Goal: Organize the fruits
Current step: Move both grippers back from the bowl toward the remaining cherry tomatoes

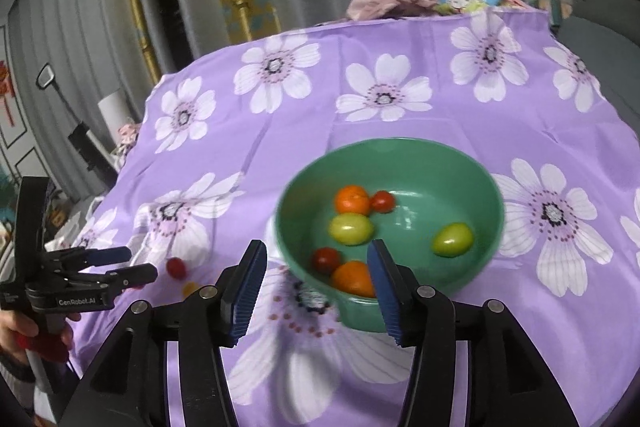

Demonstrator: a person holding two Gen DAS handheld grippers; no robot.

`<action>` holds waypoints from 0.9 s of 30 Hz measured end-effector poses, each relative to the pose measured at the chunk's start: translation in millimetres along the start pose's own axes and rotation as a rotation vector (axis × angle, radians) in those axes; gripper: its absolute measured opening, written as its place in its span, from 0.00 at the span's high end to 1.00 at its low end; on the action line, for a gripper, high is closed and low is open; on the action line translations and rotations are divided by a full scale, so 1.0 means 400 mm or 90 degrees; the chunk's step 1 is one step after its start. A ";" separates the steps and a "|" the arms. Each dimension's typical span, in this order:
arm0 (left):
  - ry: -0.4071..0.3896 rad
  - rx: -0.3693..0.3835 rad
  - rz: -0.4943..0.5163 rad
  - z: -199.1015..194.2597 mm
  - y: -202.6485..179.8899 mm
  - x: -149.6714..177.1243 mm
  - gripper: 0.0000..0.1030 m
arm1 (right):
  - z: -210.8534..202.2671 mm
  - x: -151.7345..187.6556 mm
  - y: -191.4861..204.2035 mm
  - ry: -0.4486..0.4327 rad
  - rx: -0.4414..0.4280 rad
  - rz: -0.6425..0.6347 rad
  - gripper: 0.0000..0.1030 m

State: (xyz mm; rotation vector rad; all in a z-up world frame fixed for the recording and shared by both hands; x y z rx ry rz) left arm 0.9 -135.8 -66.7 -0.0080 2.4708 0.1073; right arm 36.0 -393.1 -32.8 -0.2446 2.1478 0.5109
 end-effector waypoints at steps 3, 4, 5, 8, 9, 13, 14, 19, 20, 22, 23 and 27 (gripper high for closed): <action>-0.002 -0.020 -0.015 -0.010 0.026 0.015 0.27 | 0.012 0.000 0.035 0.011 -0.017 -0.019 0.49; -0.003 -0.027 -0.020 -0.013 0.034 0.018 0.27 | 0.017 0.001 0.048 0.016 -0.022 -0.027 0.49; -0.005 -0.033 -0.024 -0.017 0.042 0.022 0.27 | 0.024 0.003 0.063 0.023 -0.025 -0.035 0.49; -0.006 -0.042 -0.032 -0.024 0.059 0.029 0.27 | 0.045 0.009 0.097 0.041 -0.036 -0.048 0.49; -0.007 -0.043 -0.033 -0.026 0.064 0.032 0.27 | 0.052 0.011 0.107 0.047 -0.040 -0.051 0.49; -0.010 -0.041 -0.039 -0.026 0.078 0.039 0.27 | 0.079 0.019 0.148 0.071 -0.051 -0.065 0.49; -0.008 -0.038 -0.042 -0.023 0.083 0.041 0.27 | 0.085 0.022 0.159 0.077 -0.053 -0.071 0.49; -0.003 -0.027 -0.056 -0.014 0.103 0.048 0.27 | 0.111 0.033 0.201 0.100 -0.060 -0.093 0.49; -0.003 -0.022 -0.058 -0.012 0.107 0.049 0.27 | 0.117 0.035 0.207 0.105 -0.061 -0.097 0.49; -0.004 -0.015 -0.061 -0.011 0.112 0.051 0.27 | 0.127 0.037 0.215 0.112 -0.061 -0.100 0.49; -0.006 -0.010 -0.062 -0.010 0.116 0.053 0.27 | 0.135 0.038 0.220 0.117 -0.061 -0.101 0.49; -0.012 0.017 -0.069 -0.007 0.130 0.056 0.27 | 0.159 0.045 0.232 0.136 -0.059 -0.103 0.49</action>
Point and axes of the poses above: each gripper's, at about its wrist camera, not at the fingertips, and z roughly the way its jaws point, y to its left, x to its underside, the point moved 2 cm from there along z, roughly the way its jaws point, and after that the axes turned 10 degrees about -x, right-handed, at the moved point
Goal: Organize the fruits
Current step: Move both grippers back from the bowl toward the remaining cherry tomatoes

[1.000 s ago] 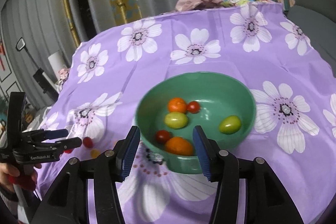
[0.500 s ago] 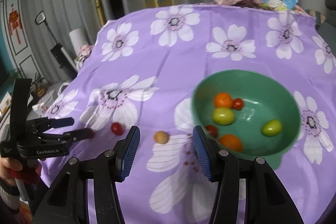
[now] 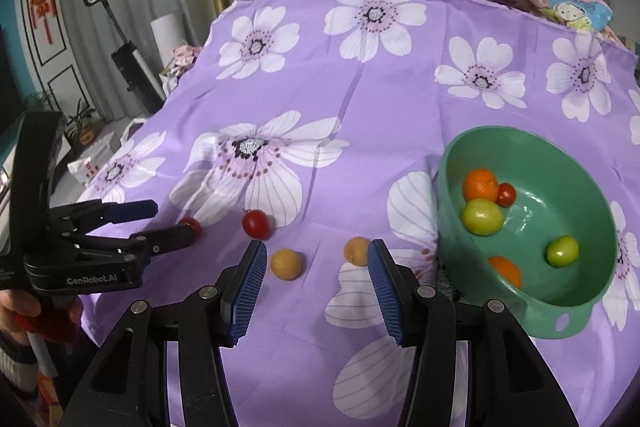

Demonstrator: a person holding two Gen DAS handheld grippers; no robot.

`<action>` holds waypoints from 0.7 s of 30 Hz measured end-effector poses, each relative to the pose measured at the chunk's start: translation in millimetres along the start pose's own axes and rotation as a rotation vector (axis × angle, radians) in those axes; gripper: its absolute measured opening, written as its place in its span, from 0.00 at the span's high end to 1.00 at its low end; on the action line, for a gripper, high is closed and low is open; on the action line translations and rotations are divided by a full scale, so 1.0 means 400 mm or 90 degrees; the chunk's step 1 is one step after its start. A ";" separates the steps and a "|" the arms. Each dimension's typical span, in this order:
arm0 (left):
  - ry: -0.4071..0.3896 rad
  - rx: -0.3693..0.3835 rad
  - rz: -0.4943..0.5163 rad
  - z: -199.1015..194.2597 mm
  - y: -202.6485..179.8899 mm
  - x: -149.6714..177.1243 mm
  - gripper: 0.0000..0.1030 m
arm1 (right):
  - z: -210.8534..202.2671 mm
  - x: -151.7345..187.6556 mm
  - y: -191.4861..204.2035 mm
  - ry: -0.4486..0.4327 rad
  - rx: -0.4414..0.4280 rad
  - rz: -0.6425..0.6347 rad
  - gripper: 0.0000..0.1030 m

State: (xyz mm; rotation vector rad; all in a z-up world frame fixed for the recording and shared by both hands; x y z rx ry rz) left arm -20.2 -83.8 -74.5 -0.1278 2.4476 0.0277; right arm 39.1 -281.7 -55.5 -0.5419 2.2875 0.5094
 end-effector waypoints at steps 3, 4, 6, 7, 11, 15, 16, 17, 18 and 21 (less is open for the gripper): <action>-0.005 0.021 -0.002 0.000 0.011 0.002 0.28 | 0.023 0.003 0.009 0.018 -0.003 -0.003 0.49; -0.007 0.026 0.000 -0.001 0.015 0.003 0.28 | 0.029 0.004 0.012 0.022 -0.004 -0.004 0.49; -0.010 0.038 0.007 -0.001 0.025 0.009 0.29 | 0.045 0.006 0.018 0.035 -0.010 -0.008 0.49; -0.010 0.042 0.011 0.000 0.026 0.011 0.30 | 0.053 0.008 0.020 0.042 -0.013 -0.009 0.49; -0.011 0.063 0.030 0.003 0.035 0.023 0.37 | 0.085 0.016 0.029 0.066 -0.023 -0.015 0.49; -0.004 0.067 0.035 0.016 0.041 0.024 0.40 | 0.105 0.020 0.027 0.077 -0.031 -0.012 0.49; -0.003 0.067 0.035 0.019 0.041 0.024 0.41 | 0.108 0.020 0.025 0.079 -0.032 -0.009 0.49; -0.001 0.066 0.035 0.023 0.042 0.022 0.41 | 0.111 0.019 0.023 0.081 -0.033 -0.009 0.49; 0.000 0.064 0.036 0.027 0.043 0.021 0.41 | 0.111 0.019 0.022 0.081 -0.032 -0.009 0.49; 0.007 0.048 0.050 0.042 0.041 0.017 0.41 | 0.108 0.018 0.016 0.080 -0.029 -0.007 0.49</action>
Point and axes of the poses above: each gripper's, at about its wrist camera, not at the fingertips, and z roughly the way its jaws point, y to its left, x to its underside, the point moved 2 cm from there along z, roughly the way its jaws point, and after that the axes turned 10 degrees about -x, right-handed, at the moved point
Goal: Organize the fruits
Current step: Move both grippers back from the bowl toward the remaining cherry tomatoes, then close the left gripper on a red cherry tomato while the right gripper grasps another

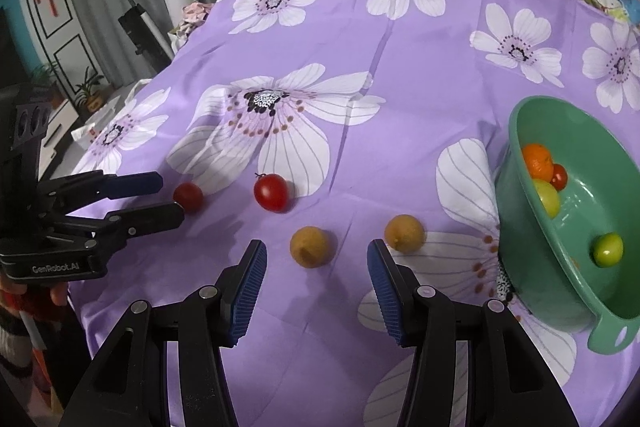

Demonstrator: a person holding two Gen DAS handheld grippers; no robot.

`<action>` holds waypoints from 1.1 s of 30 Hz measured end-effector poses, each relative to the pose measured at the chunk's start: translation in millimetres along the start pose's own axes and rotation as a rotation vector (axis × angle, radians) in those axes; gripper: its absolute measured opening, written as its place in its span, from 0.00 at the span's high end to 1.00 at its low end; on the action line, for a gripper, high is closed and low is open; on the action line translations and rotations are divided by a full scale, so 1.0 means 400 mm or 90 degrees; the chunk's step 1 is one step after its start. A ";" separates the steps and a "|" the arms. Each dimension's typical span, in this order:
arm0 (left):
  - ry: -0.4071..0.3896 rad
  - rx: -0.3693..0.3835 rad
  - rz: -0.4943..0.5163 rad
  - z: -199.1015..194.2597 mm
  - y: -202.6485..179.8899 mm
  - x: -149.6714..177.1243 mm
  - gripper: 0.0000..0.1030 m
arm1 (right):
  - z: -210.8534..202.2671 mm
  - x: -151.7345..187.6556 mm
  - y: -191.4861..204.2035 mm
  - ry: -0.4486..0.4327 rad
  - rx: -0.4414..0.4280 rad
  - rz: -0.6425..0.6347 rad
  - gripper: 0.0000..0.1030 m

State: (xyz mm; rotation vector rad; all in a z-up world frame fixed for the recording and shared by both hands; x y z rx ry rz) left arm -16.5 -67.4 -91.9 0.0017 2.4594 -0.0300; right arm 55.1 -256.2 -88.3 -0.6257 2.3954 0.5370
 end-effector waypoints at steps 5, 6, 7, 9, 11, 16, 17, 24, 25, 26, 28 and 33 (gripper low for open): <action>0.011 -0.024 0.036 0.024 -0.001 -0.002 0.46 | 0.008 -0.003 -0.005 0.008 -0.007 -0.003 0.49; 0.012 -0.025 0.039 0.028 0.000 -0.003 0.46 | 0.010 -0.004 -0.004 0.009 -0.012 -0.004 0.49; 0.012 -0.027 0.041 0.031 0.002 -0.004 0.47 | 0.013 -0.006 -0.002 0.009 -0.016 -0.004 0.49; 0.012 -0.031 0.044 0.033 0.001 -0.006 0.48 | 0.019 -0.009 0.004 0.011 -0.023 -0.007 0.49; 0.013 -0.035 0.048 0.037 0.003 -0.009 0.49 | 0.026 -0.014 0.011 0.013 -0.026 -0.015 0.49; 0.020 -0.050 0.070 0.047 -0.002 -0.012 0.59 | 0.033 -0.024 0.022 0.012 -0.034 -0.027 0.49; 0.023 -0.052 0.074 0.050 -0.004 -0.011 0.60 | 0.033 -0.025 0.023 0.011 -0.035 -0.027 0.49; 0.041 -0.078 0.099 0.069 -0.009 -0.007 0.67 | 0.043 -0.027 0.024 0.016 -0.042 -0.025 0.49; 0.041 -0.077 0.096 0.070 -0.007 -0.008 0.71 | 0.045 -0.028 0.025 0.016 -0.044 -0.025 0.49; 0.043 -0.074 0.092 0.072 -0.004 -0.010 0.72 | 0.046 -0.029 0.025 0.016 -0.046 -0.024 0.49; 0.043 -0.068 0.087 0.074 -0.003 -0.011 0.72 | 0.052 -0.032 0.025 0.018 -0.053 -0.020 0.49; 0.040 -0.054 0.075 0.071 -0.003 -0.010 0.73 | 0.068 -0.041 0.019 0.022 -0.078 -0.004 0.49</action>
Point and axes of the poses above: each gripper's, at about its wrist camera, not at the fingertips, and z roughly the way its jaws point, y to its left, x to its underside, the point moved 2 cm from there along z, roughly the way its jaws point, and after that the axes turned 10 degrees about -x, right-handed, at the moved point
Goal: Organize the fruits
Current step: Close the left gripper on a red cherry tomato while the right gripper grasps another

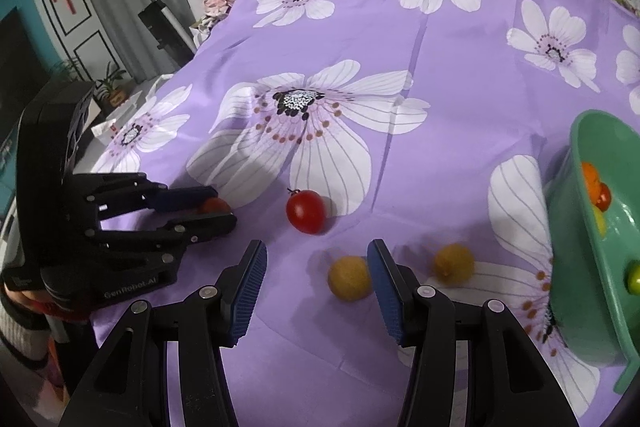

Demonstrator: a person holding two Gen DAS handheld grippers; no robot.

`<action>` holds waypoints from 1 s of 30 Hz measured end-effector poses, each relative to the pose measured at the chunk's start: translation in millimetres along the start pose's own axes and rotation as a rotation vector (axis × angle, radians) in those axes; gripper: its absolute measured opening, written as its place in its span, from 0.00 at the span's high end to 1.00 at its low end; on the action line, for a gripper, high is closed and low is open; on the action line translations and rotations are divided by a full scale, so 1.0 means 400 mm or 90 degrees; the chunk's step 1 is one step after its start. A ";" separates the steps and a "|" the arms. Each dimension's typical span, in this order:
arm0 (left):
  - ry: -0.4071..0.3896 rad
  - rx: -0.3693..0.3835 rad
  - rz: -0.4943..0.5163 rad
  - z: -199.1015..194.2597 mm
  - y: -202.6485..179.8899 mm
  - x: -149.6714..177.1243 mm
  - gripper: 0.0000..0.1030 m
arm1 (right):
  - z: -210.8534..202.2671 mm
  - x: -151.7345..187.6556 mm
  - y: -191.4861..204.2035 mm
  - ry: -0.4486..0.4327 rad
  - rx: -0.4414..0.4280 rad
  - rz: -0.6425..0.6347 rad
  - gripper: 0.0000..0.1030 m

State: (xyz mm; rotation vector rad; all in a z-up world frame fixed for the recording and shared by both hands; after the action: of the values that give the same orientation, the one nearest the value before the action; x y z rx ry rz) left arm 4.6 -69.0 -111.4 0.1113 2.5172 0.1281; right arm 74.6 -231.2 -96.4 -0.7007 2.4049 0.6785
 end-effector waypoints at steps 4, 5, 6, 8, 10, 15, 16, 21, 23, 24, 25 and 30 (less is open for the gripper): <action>-0.002 0.023 -0.014 -0.008 0.001 0.005 0.73 | 0.016 -0.006 -0.011 0.007 -0.007 0.015 0.49; -0.002 0.023 -0.015 -0.010 0.001 0.006 0.73 | 0.020 -0.008 -0.014 0.008 -0.011 0.020 0.49; -0.001 0.022 -0.015 -0.011 0.001 0.007 0.73 | 0.023 -0.010 -0.015 0.008 -0.013 0.023 0.49; -0.002 0.024 -0.018 -0.016 0.003 0.010 0.73 | 0.030 -0.017 -0.020 0.011 -0.016 0.029 0.49; -0.004 0.032 -0.024 -0.022 0.006 0.011 0.73 | 0.038 -0.026 -0.021 0.012 -0.019 0.031 0.49; -0.008 0.047 -0.035 -0.027 0.009 0.014 0.73 | 0.073 -0.047 -0.013 0.028 -0.034 0.026 0.49; -0.008 0.048 -0.036 -0.027 0.009 0.014 0.73 | 0.085 -0.050 -0.011 0.036 -0.035 0.029 0.49; -0.007 0.049 -0.040 -0.027 0.012 0.015 0.73 | 0.107 -0.057 -0.011 0.054 -0.043 0.035 0.57; -0.008 0.051 -0.042 -0.028 0.014 0.016 0.73 | 0.119 -0.058 -0.016 0.068 -0.030 0.036 0.61; -0.009 0.052 -0.042 -0.029 0.013 0.016 0.73 | 0.124 -0.058 -0.021 0.075 -0.027 0.039 0.63; -0.009 0.052 -0.042 -0.029 0.013 0.016 0.73 | 0.130 -0.058 -0.024 0.081 -0.023 0.040 0.69; -0.007 0.051 -0.042 -0.034 0.011 0.019 0.73 | 0.128 -0.060 -0.019 0.073 -0.013 0.035 0.71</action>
State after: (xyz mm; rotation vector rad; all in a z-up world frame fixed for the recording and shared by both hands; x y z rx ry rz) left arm -9.4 -64.7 -104.3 0.0610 2.5117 0.0003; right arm 114.2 -198.7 -121.1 -0.7020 2.5329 0.7036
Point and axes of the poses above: each gripper's, at about its wrist camera, not at the fingertips, and z roughly the way its jaws point, y to its left, x to its underside, the point moved 2 cm from there along z, roughly the way its jaws point, and after that the axes turned 10 degrees about -x, right-handed, at the moved point
